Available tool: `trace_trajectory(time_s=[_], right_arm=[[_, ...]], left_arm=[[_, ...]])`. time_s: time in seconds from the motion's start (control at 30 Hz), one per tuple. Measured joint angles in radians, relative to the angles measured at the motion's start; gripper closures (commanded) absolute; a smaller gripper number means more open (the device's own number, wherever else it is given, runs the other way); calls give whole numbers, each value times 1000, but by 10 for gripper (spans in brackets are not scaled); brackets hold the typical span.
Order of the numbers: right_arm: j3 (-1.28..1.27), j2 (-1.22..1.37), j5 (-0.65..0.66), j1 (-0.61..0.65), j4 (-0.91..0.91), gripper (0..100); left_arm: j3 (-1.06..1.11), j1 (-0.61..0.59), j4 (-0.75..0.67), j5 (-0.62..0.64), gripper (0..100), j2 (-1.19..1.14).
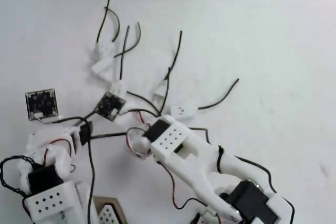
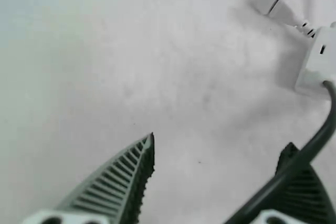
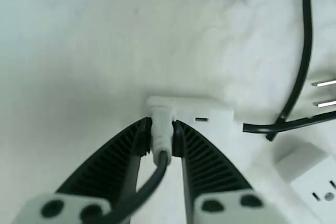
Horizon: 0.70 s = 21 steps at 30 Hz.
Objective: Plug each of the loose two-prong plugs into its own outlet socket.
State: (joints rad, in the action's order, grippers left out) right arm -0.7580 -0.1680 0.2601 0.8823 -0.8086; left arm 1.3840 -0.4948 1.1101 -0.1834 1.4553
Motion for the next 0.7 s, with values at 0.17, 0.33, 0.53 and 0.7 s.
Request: trace_trajectory(time_s=[0.17, 0.33, 0.53, 0.7], right_arm=[[8, 34, 0, 0, 8, 981], [8, 34, 0, 0, 8, 981], [11, -51, 0, 0, 8, 981], [11, -161, 0, -3, 8, 981]], left_arm=[[0, 0, 0, 0, 642, 0], [0, 0, 0, 0, 642, 0], [0, 0, 0, 0, 642, 0], [0, 0, 0, 0, 642, 0]])
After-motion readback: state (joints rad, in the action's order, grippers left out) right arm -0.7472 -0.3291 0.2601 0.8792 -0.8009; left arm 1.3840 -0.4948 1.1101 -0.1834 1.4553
